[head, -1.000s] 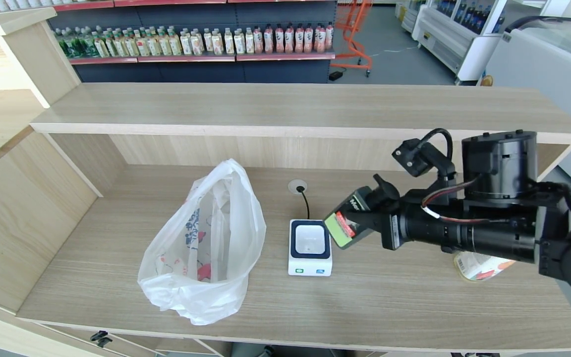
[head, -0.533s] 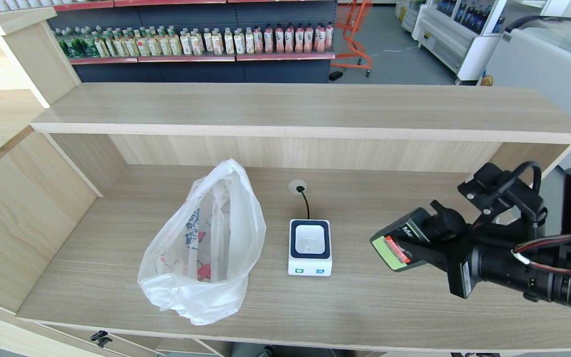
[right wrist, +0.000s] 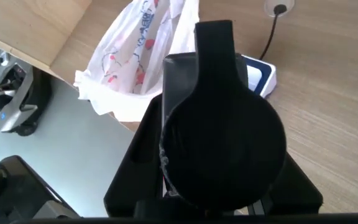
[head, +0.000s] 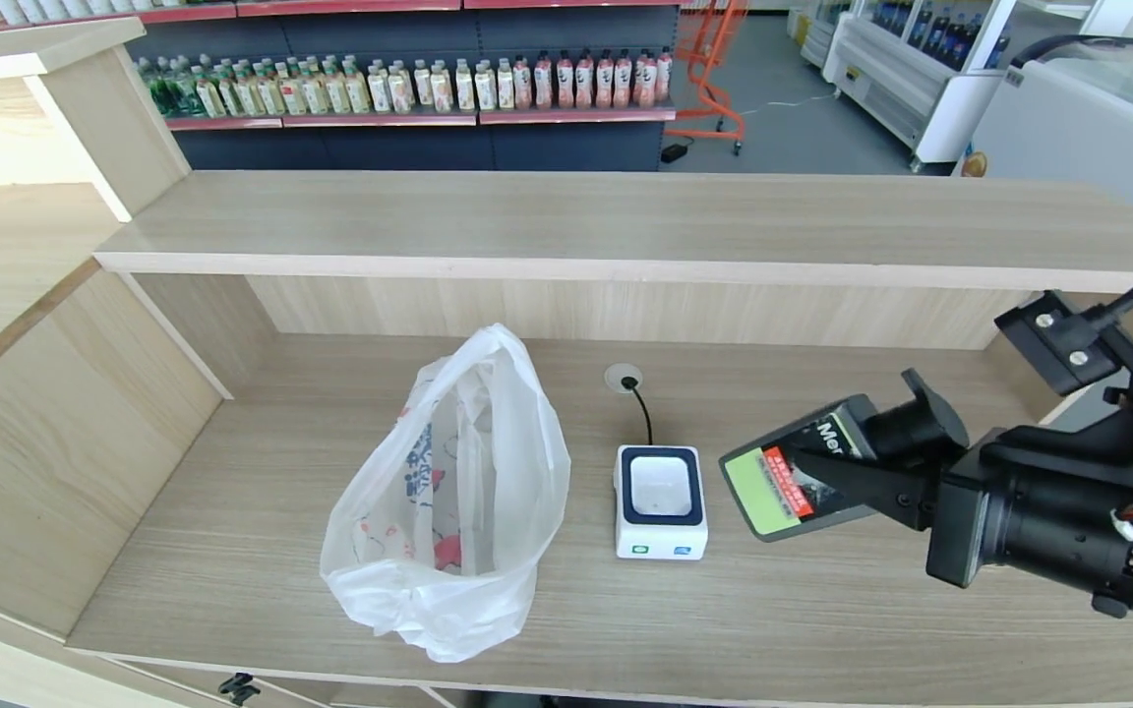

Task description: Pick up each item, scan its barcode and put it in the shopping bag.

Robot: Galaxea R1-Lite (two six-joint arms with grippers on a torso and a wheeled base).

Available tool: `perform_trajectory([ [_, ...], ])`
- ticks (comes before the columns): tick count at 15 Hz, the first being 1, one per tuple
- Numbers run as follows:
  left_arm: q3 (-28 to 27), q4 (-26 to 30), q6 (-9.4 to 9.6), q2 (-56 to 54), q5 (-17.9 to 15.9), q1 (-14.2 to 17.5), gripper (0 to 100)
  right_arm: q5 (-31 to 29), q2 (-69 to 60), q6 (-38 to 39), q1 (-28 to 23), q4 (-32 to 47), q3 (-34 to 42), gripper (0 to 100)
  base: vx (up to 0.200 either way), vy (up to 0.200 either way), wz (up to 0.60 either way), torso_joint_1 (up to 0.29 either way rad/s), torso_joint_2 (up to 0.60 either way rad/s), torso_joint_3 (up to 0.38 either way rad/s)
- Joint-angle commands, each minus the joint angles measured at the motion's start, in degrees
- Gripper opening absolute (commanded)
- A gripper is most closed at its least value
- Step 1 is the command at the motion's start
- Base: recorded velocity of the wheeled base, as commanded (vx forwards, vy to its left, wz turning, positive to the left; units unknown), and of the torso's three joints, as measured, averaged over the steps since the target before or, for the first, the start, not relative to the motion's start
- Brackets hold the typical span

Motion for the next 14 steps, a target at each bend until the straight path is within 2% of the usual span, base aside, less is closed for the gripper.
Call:
perform_trajectory([
  [1,0.0,0.01,-0.05,0.06,0.03,0.0,100,-0.05,0.67,0.72,0.4,-0.12,-0.24,0,0.0,0.0,0.0,0.0,0.0,0.0],
  [7,0.0,0.01,-0.05,-0.02,0.03,0.0,100,-0.14,14.82,7.66,1.28,-0.2,-5.96,0,0.0,0.0,0.0,0.0,0.0,0.0],
  [9,0.0,0.01,-0.05,0.06,0.03,0.0,100,-0.14,20.54,8.54,1.37,-0.29,-10.18,0,0.0,0.0,0.0,0.0,0.0,0.0],
  [11,0.0,0.01,-0.05,0.06,0.03,0.0,100,-0.14,24.14,7.84,1.9,-0.64,-11.23,0,0.0,0.0,0.0,0.0,0.0,0.0],
  [14,0.0,0.01,0.04,0.06,0.03,0.0,100,0.12,32.31,6.52,1.72,-10.05,-11.58,0,0.0,0.0,0.0,0.0,0.0,0.0],
])
